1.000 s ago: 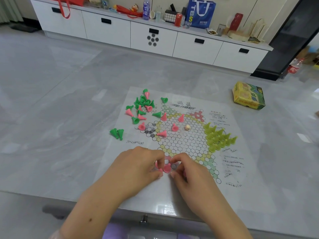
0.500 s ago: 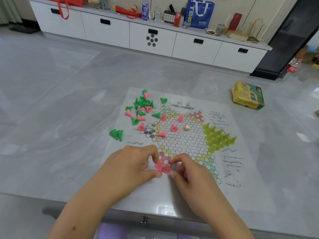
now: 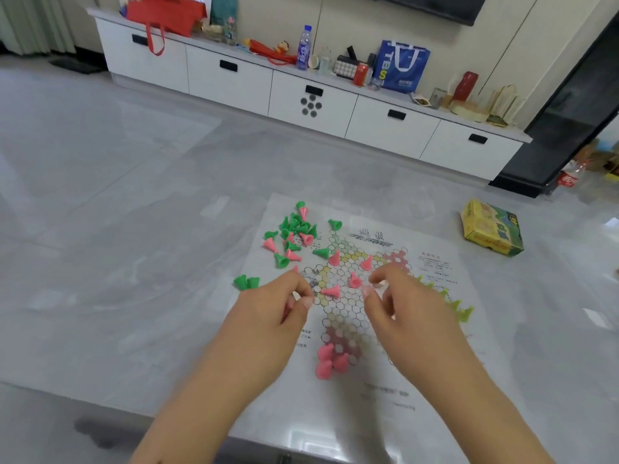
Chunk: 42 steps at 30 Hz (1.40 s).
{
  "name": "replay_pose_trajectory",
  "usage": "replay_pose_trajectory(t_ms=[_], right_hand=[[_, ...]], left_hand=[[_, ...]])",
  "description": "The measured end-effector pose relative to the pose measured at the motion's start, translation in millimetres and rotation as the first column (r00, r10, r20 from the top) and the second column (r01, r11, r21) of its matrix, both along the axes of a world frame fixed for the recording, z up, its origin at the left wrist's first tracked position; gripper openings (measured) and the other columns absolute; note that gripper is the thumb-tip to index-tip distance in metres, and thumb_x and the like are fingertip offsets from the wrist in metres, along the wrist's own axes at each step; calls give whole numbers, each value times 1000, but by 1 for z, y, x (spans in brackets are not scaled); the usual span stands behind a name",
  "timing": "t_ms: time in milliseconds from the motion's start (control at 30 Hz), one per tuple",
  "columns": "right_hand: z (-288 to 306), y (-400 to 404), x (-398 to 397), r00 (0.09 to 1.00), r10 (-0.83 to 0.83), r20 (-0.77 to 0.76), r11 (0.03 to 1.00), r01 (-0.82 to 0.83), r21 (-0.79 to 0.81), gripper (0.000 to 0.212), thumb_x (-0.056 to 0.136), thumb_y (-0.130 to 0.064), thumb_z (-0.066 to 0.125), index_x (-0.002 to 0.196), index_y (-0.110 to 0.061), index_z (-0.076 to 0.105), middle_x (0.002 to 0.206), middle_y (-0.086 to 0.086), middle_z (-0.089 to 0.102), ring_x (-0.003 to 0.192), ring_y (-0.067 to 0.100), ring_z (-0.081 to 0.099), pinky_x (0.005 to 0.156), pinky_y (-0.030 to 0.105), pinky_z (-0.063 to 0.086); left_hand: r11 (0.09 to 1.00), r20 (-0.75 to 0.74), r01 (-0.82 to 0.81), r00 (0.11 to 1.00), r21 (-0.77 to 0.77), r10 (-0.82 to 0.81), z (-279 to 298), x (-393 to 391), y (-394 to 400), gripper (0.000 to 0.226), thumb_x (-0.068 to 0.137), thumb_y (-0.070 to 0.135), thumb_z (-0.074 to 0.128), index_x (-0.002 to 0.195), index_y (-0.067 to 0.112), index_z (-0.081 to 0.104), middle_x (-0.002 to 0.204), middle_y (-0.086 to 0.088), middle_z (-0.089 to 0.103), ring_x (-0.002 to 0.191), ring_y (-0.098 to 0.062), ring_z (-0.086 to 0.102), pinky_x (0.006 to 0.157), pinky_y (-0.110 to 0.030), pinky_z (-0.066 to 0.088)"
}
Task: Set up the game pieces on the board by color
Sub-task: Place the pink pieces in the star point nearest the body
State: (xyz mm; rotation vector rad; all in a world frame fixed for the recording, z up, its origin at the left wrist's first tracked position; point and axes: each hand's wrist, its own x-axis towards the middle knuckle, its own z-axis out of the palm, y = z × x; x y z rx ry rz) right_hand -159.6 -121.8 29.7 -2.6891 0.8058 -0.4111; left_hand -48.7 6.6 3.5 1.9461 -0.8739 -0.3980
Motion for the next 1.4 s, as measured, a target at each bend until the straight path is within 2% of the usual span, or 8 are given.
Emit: replay_pose_trajectory(t_ms=[233, 500, 633, 767, 867, 1000, 1200, 1400], right_hand=[[-39, -32, 49, 951, 19, -308, 951, -112, -287, 60, 89, -60, 32, 135, -22, 27, 125, 4, 49, 114, 19, 47, 88, 27, 42], [-58, -33, 68, 938, 0, -346, 939, -118, -322, 52, 95, -50, 24, 132, -14, 32, 114, 7, 57, 101, 24, 55, 68, 32, 43], [-56, -30, 71, 943, 94, -320, 945, -186, -268, 28, 99, -31, 28, 114, -12, 41, 100, 5, 61, 72, 21, 47, 57, 30, 36], [-30, -19, 62, 968, 245, -54, 969, -246, -31, 16, 94, -34, 42, 90, -19, 44, 77, -9, 56, 68, 13, 52, 60, 28, 42], [0, 4, 53, 877, 477, 60, 879, -475, -46, 17, 88, -41, 44, 84, -25, 46, 68, -18, 46, 67, 7, 46, 61, 24, 41], [3, 14, 45, 823, 567, -20, 822, -568, -49, 23, 80, -41, 37, 87, -25, 53, 76, -16, 51, 77, 5, 43, 65, 26, 42], [9, 22, 15, 876, 221, 429, 839, -395, 374, 24, 87, -16, 59, 94, -39, 56, 84, -7, 67, 73, 8, 65, 68, 23, 53], [-16, 11, -20, 808, -383, 448, 628, -128, 767, 13, 88, -5, 56, 96, -13, 62, 85, 0, 73, 77, 8, 68, 68, 14, 53]], left_hand=[[968, 153, 70, 982, 242, -110, -9, 5, 2, 23, 98, 20, 29, 109, 30, 47, 74, 10, 43, 74, -10, 48, 73, -28, 42], [995, 147, -16, 989, 97, 2, -5, 5, -2, 15, 95, 28, 36, 90, 24, 50, 58, 5, 41, 54, -9, 39, 57, -26, 33], [991, -156, -131, 980, -21, 126, -2, 6, -8, 20, 93, 25, 41, 85, 19, 58, 60, 7, 45, 51, -7, 37, 53, -22, 32], [866, -880, -449, 474, -220, 22, 1, 11, -19, 21, 86, 7, 43, 78, 5, 62, 64, -4, 48, 49, -12, 41, 46, -20, 35], [805, -972, -547, 88, -229, -217, -2, 6, -26, 25, 88, 9, 36, 75, 2, 56, 57, -9, 53, 47, -15, 51, 54, -25, 46], [815, -911, -494, -100, -302, -399, 1, -6, -33, 21, 82, 6, 33, 68, 8, 50, 64, -8, 52, 60, -17, 55, 60, -25, 48], [901, -960, -332, 113, -280, -257, -7, -15, -35, 18, 84, 17, 45, 94, 10, 58, 78, -14, 46, 54, -22, 43, 51, -27, 35], [937, -474, -298, 861, -183, 182, -1, -20, -30, 18, 89, 6, 50, 88, 19, 62, 76, 7, 51, 65, -3, 46, 56, -10, 37]])
